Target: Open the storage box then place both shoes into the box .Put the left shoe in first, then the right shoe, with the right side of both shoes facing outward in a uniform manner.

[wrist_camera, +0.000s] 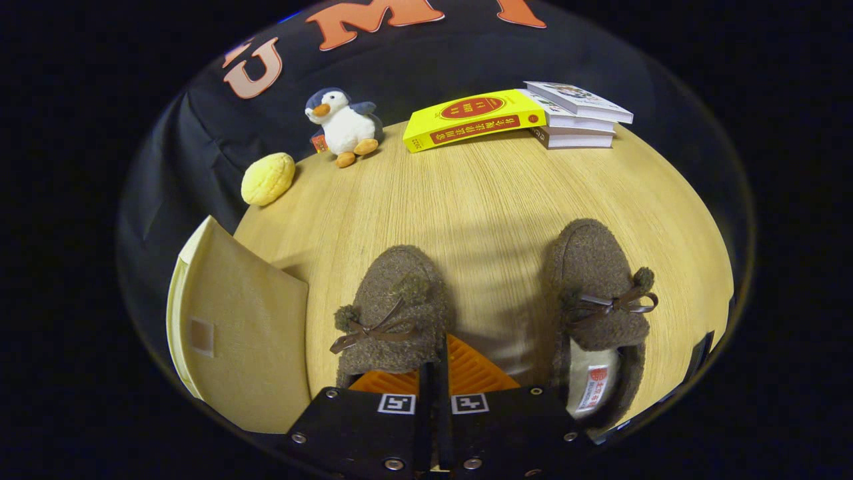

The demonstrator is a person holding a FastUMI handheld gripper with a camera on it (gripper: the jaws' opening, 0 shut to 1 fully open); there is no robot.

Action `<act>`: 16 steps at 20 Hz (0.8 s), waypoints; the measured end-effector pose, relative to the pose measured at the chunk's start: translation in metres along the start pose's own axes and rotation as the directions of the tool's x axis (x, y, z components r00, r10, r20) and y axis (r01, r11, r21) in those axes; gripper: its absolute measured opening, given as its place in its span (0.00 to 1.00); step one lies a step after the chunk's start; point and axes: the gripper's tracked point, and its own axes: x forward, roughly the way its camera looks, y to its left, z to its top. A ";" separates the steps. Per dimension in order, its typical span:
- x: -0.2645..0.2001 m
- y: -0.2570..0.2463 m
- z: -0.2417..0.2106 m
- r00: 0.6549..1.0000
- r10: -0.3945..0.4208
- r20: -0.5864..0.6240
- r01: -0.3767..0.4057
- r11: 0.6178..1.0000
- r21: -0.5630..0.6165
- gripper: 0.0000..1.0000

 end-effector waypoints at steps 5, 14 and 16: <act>-0.050 0.045 0.035 0.996 0.076 0.055 -0.077 0.997 0.011 0.05; -0.111 0.166 0.082 0.966 0.222 0.134 -0.221 0.975 -0.024 0.05; -0.110 0.194 0.076 0.962 0.243 0.122 -0.240 0.970 -0.037 0.05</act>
